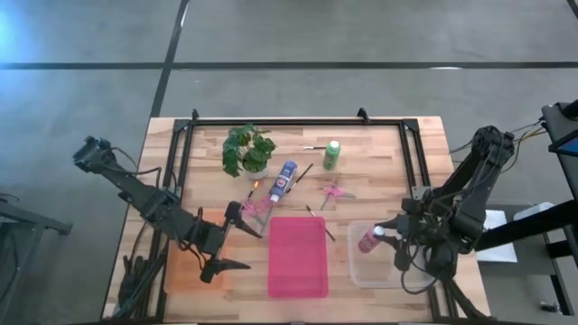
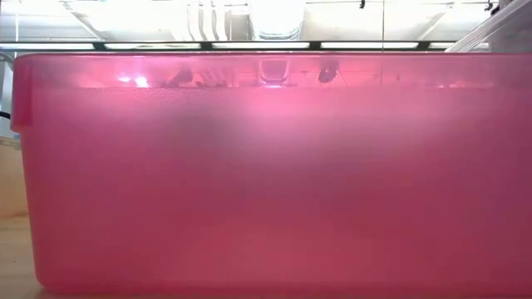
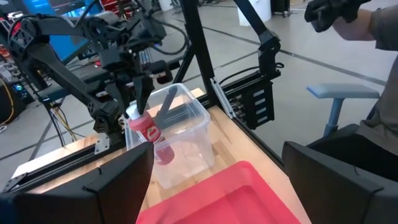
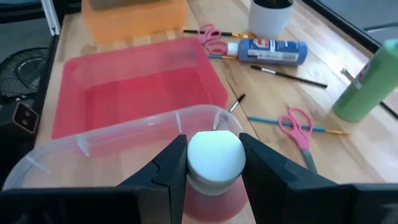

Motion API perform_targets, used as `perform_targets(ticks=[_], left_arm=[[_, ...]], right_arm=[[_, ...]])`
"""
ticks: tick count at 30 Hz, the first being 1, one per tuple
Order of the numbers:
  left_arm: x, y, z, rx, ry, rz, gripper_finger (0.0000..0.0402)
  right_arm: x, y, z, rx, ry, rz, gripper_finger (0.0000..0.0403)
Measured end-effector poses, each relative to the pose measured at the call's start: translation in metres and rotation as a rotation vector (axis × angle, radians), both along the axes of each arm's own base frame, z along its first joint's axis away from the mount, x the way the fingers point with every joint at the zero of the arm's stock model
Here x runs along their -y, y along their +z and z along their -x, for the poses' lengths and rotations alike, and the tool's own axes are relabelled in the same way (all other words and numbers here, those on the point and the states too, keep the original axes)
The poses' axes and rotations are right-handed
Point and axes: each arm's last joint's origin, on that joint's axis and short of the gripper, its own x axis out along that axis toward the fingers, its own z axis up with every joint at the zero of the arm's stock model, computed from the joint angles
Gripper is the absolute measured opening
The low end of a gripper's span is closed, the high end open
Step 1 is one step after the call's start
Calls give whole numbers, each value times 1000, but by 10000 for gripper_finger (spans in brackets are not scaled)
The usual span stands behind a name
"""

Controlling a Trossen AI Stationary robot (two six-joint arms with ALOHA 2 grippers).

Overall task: Pick & Place Paint Supplies
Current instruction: Put the pink paint bottle into the transparent bin

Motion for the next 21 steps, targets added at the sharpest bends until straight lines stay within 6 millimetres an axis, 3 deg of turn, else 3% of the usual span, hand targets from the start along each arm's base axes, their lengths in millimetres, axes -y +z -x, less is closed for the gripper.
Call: perform_targets(ticks=[7,21], left_arm=[[2,0,1,1,-10,-4,361],[3,0,2,-2,-14,1,361]], right_arm=[[3,-18,3,-20,-31,-15,116],[-4,-32,-2,-31,-42,15,116]])
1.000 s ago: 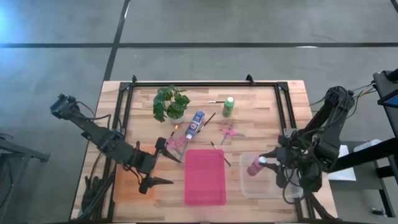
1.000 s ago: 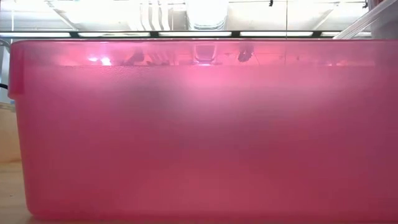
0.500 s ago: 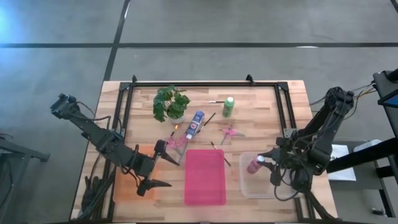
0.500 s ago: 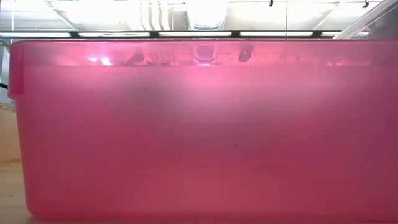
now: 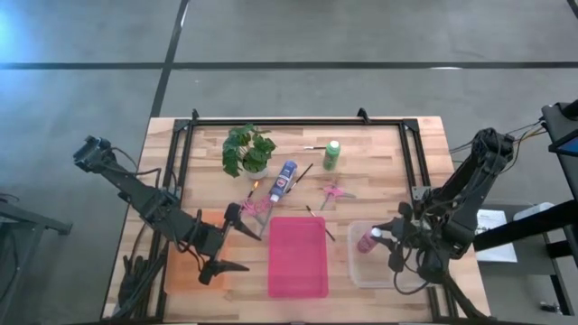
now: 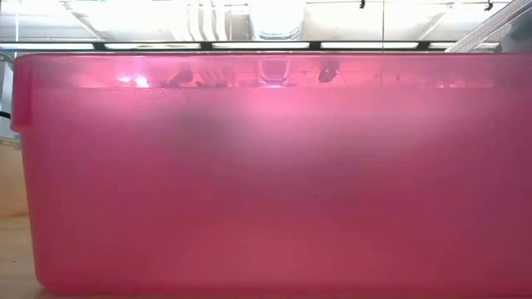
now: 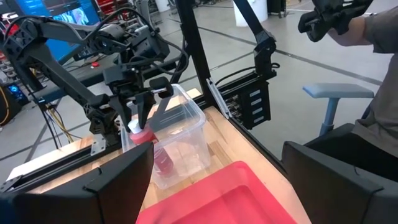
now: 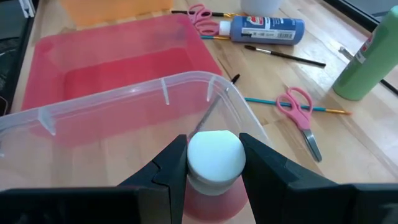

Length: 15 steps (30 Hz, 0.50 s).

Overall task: Pick & Place Paint Supplies
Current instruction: Put the pink paint bottle into the transparent bin

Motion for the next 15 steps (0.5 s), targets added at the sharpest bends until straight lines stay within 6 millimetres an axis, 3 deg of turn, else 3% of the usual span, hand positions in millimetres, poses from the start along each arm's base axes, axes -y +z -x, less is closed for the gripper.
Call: perform_targets(ticks=[15], left_arm=[[0,0,0,-6,1,9,361]], right_arm=[[11,6,7,-20,-42,-71,116]])
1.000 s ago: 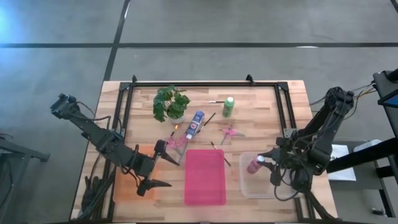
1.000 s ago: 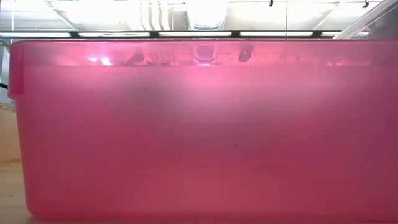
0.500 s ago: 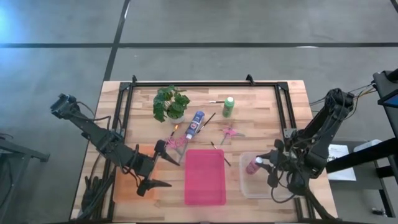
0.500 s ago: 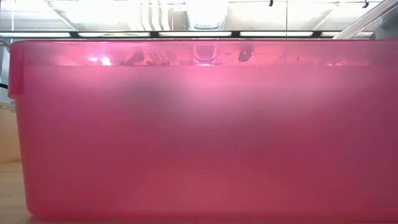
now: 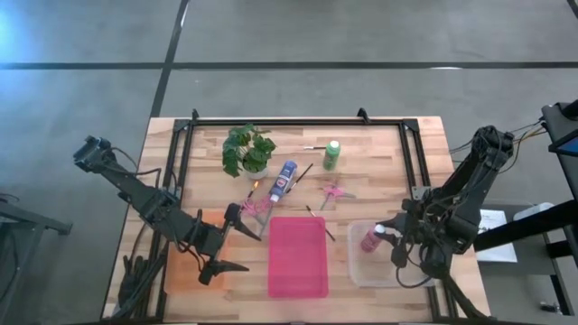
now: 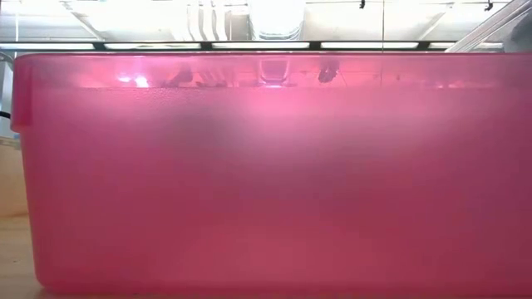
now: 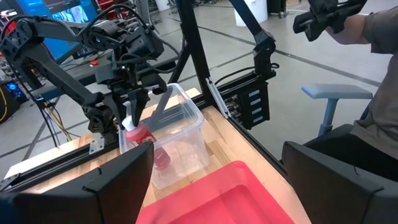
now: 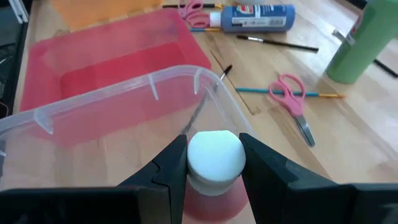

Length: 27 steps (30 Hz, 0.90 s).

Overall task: Pick & Place Paint Supplies
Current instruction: Put the pink paint bottle into the transparent bin

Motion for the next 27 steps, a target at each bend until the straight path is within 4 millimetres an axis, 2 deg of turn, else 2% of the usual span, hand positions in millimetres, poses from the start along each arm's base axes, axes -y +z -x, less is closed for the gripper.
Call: perform_targets(ticks=[10,15,22,27], left_arm=[[0,0,0,-4,0,6,361],[0,0,0,-4,-2,7,361],[0,-1,0,-5,-6,7,361],[0,-8,0,-18,-6,-2,361]], right_arm=[[-4,-1,8,-11,20,-29,116],[-7,-1,11,39,32,3,116],[-15,-10,9,32,29,43,116],[-21,-15,12,30,25,27,116]])
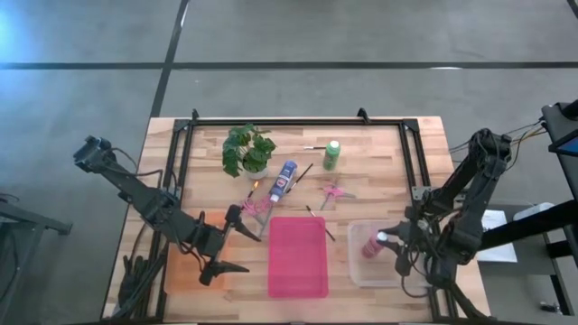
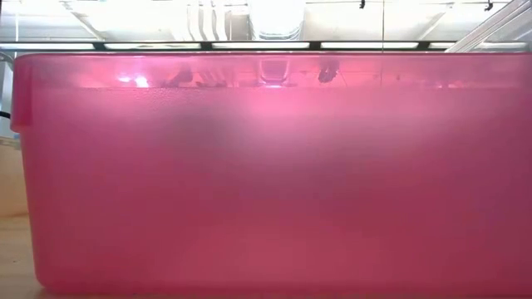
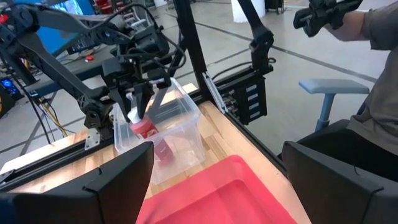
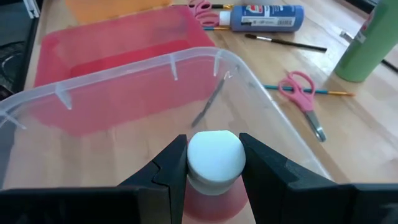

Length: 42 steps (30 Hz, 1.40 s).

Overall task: Pick & Place Paint Supplies
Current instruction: Put the pink paint bottle into the transparent bin

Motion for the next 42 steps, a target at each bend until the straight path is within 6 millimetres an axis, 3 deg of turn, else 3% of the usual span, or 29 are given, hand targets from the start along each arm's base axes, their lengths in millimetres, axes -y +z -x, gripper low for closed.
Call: perform_targets(ticks=[18,28,42], left_arm=[[0,-9,-1,16,0,12,361],[1,-7,-1,36,-2,20,361],[1,-6,-1,40,-2,20,361]], right_arm=[[-20,15,15,-5,101,-91,116],[-39,1,15,-25,122,-7,116],[-52,4,16,-38,142,2,117]])
